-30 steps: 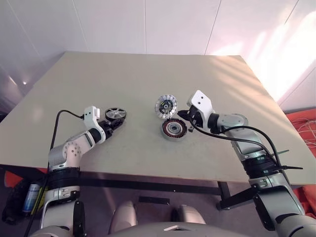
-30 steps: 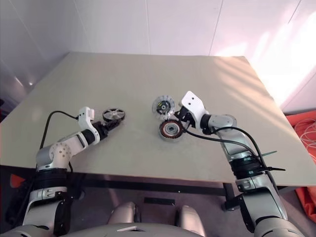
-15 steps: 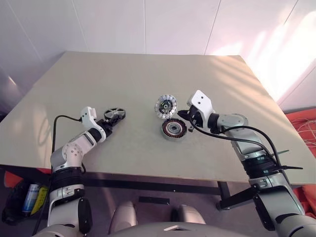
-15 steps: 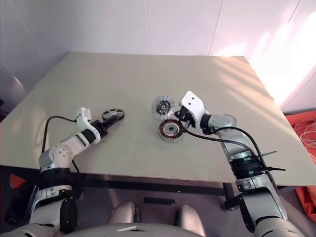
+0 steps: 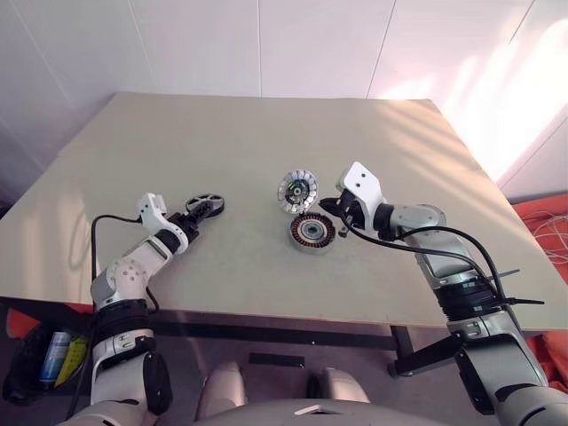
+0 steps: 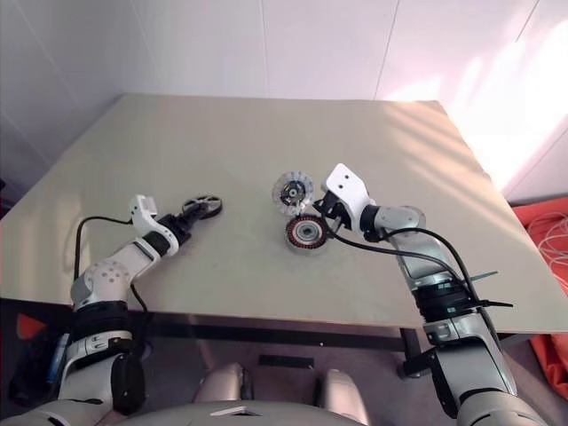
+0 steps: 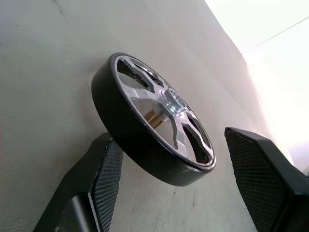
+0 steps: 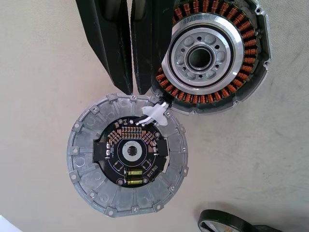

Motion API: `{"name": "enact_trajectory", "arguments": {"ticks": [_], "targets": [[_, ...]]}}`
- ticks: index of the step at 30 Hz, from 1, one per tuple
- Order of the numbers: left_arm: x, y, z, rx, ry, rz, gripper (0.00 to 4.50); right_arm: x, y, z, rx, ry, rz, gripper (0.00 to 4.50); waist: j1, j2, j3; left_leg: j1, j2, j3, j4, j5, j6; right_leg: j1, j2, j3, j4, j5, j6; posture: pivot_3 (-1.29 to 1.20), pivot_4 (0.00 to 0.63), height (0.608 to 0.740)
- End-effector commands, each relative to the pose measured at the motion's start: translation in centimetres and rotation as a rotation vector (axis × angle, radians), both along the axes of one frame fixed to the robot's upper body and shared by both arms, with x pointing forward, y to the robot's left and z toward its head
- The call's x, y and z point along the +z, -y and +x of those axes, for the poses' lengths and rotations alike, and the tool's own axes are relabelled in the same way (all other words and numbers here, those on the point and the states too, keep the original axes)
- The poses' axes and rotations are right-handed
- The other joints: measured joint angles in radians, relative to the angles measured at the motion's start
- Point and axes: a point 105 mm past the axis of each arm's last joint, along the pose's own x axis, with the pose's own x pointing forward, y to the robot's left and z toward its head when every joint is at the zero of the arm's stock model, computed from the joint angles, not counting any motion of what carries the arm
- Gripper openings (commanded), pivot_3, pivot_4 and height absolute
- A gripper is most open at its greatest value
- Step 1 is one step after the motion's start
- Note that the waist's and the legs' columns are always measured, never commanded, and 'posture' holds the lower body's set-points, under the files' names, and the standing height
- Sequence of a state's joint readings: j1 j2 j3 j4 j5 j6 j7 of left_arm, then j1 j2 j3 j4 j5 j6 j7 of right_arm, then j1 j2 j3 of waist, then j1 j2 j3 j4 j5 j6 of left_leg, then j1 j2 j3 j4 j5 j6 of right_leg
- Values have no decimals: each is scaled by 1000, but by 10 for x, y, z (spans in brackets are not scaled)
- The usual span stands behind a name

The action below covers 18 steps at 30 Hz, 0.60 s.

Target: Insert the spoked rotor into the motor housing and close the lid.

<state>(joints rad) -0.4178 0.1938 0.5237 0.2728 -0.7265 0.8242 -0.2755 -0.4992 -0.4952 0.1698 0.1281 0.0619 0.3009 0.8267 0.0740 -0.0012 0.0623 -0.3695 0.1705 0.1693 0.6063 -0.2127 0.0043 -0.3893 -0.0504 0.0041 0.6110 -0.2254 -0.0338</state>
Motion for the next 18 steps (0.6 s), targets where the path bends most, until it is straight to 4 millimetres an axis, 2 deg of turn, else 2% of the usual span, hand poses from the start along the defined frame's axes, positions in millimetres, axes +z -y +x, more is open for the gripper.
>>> {"name": "enact_trajectory", "arguments": {"ticks": [1,5,8,14,18], "targets": [[16,-6,6,34,52,-17,3484,18,-3,2,17,67,8,102,0,0,0,0,0,0,0,0,0,0,0,0,0,0,0,0,0,740],[14,-6,5,39,39,-19,3484,18,-3,2,16,67,8,102,0,0,0,-1,0,0,0,-1,1,0,0,0,-2,0,0,0,0,740],[14,-6,5,42,35,-23,2945,18,-3,2,14,67,7,102,0,0,0,-1,0,0,0,-1,1,0,0,0,-2,0,0,0,0,740],[14,-4,4,36,37,-34,1008,18,-2,3,8,66,5,102,1,-1,0,-1,0,0,0,-1,1,0,0,-1,-2,0,0,0,0,740],[16,-3,4,24,45,-38,1008,18,-1,3,4,65,4,102,0,-1,1,-1,0,0,0,-1,1,0,0,-1,-2,0,0,0,0,740]]}}
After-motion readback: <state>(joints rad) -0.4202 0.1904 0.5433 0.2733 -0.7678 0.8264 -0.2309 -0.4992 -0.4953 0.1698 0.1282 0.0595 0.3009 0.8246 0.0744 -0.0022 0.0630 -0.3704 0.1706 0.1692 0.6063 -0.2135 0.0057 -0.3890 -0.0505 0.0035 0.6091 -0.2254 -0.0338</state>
